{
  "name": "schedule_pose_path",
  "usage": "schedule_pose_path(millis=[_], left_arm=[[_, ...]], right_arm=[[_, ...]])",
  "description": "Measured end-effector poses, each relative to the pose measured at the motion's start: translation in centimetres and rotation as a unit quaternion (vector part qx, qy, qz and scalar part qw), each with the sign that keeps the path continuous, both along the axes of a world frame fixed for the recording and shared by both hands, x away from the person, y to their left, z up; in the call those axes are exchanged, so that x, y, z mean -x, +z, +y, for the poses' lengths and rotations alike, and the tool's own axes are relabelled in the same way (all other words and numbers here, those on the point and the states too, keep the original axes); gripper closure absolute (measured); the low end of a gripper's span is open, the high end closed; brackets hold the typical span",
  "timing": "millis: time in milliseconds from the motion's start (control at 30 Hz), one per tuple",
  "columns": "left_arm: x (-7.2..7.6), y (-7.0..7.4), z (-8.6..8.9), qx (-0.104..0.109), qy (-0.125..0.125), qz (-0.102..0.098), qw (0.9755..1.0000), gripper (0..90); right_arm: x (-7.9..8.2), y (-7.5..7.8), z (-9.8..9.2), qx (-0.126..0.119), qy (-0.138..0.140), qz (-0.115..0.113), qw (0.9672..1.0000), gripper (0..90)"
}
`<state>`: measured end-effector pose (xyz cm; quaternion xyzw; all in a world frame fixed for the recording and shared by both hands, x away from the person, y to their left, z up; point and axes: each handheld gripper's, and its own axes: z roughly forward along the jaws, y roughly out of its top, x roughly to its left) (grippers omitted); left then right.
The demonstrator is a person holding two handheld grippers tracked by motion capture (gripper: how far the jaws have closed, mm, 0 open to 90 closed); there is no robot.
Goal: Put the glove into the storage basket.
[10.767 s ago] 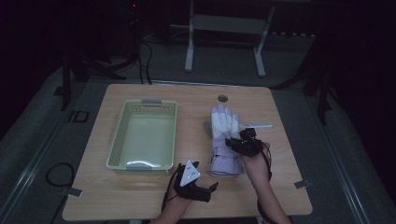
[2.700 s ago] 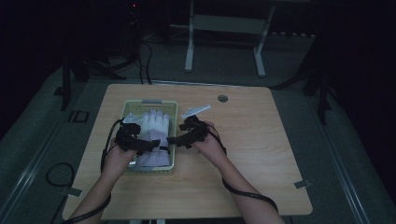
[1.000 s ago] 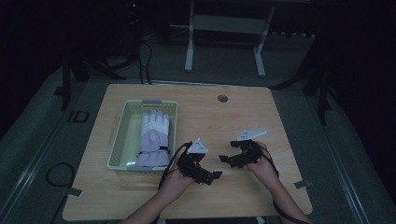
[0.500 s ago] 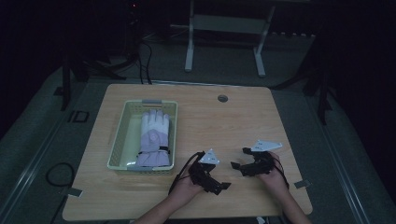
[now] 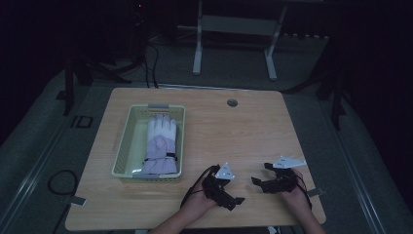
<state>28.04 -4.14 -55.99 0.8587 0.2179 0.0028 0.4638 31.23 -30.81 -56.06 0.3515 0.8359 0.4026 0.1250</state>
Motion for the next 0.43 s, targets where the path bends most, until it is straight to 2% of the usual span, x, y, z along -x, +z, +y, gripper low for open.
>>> schedule_pose_path(millis=[133,267,433], left_arm=[[0.3,-0.3,0.1,0.006,0.003,0.0,1.0,2.3],[0.5,-0.7,0.0,0.002,-0.003,0.003,1.0,2.3],[0.6,-1.1,-0.2,0.001,-0.01,0.004,0.9999,2.3]], right_arm=[[0.4,0.0,-0.8,-0.003,-0.01,-0.001,1.0,12.5],[0.8,0.0,-1.2,-0.015,-0.01,0.001,0.9998,12.6],[0.8,-0.1,-1.1,-0.007,-0.01,0.0,0.9999,13.2]])
